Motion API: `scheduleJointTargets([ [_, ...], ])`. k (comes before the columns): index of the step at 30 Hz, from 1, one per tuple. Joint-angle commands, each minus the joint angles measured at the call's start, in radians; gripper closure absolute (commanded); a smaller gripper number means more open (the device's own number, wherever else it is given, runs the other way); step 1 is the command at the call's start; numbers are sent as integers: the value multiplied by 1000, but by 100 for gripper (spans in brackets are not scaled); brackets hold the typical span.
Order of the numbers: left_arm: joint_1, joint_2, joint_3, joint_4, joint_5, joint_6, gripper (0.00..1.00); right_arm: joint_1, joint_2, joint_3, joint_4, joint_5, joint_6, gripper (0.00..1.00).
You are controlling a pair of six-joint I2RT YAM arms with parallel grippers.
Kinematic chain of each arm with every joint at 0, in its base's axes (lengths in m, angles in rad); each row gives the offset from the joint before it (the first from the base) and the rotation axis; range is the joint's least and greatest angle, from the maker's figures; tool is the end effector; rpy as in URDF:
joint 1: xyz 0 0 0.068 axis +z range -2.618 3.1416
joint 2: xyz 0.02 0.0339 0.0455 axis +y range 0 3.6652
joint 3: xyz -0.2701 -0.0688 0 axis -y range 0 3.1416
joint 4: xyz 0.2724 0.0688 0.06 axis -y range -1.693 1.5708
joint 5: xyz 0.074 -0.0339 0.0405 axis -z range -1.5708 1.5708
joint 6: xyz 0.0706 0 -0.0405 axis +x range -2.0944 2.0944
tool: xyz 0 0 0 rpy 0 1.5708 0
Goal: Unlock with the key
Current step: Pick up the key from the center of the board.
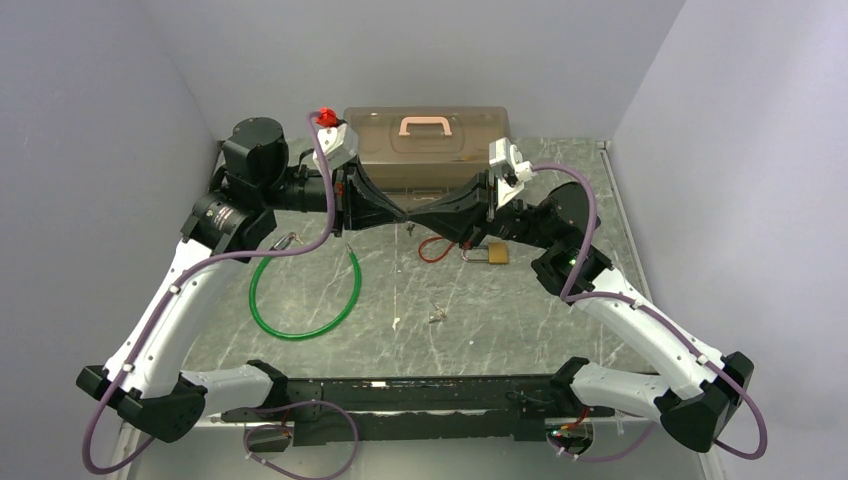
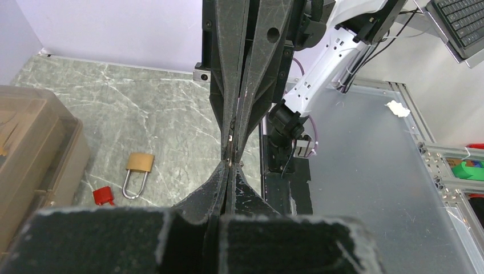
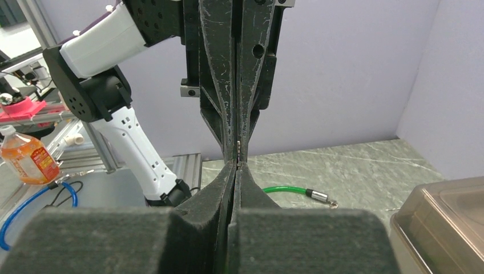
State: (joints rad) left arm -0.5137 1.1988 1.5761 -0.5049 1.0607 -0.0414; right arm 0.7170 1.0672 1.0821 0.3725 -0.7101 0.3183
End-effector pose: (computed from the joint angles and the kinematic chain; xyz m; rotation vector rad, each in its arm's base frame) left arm 0.1966 -0.1817 0.5075 1.1811 1.3672 -1.2926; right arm 0.1802 0.2182 0.4623 -0.9031 1.0645 1.2938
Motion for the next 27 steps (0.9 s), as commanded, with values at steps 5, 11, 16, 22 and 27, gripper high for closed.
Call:
scheduleJointTargets([
  [5, 7, -29, 0, 34, 28, -16, 100, -2, 5, 23, 40, -36, 3, 100],
  [11, 11, -24, -5, 26, 17, -29, 82, -2, -8, 37, -45, -82, -6, 100],
  [16, 11, -28, -6, 12, 34, -22, 66, -3, -16, 48, -134, -102, -31, 100],
  [22, 11, -26, -13, 28, 54, -41, 65, -4, -14, 57, -156, -108, -31, 100],
  [27, 11, -20, -18, 39, 77, -51, 64, -3, -6, 78, -153, -103, -38, 100],
])
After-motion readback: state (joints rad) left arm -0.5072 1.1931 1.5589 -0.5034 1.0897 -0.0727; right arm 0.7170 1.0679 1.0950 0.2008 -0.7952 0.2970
